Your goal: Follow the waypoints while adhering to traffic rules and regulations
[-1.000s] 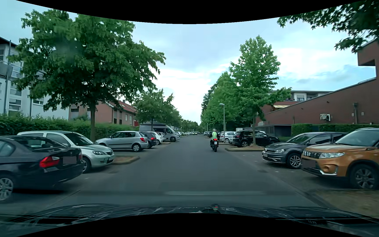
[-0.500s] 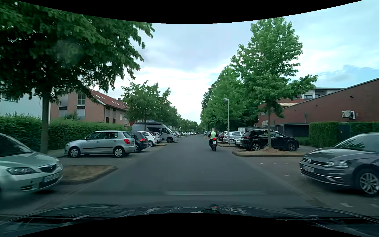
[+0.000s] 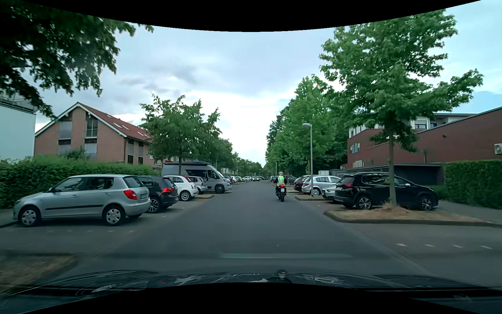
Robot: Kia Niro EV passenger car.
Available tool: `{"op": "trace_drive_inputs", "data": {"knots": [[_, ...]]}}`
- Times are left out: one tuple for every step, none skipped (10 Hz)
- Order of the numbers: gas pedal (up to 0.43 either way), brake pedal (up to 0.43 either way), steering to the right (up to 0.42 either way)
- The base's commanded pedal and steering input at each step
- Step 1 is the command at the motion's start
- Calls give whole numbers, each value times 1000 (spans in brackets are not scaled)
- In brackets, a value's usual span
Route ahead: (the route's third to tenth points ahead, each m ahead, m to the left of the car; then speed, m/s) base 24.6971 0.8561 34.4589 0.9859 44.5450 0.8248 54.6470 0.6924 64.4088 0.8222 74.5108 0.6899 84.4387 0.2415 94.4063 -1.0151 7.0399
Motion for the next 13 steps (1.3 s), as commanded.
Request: {"op": "trace_drive_inputs", "data": {"knots": [[157,0,1],[157,0,1],[157,0,2],[150,0,2],[150,0,2],[150,0,2],[150,0,2],[150,0,3],[150,0,3],[150,0,2],[150,0,2],[150,0,2],[150,0,2]]}}
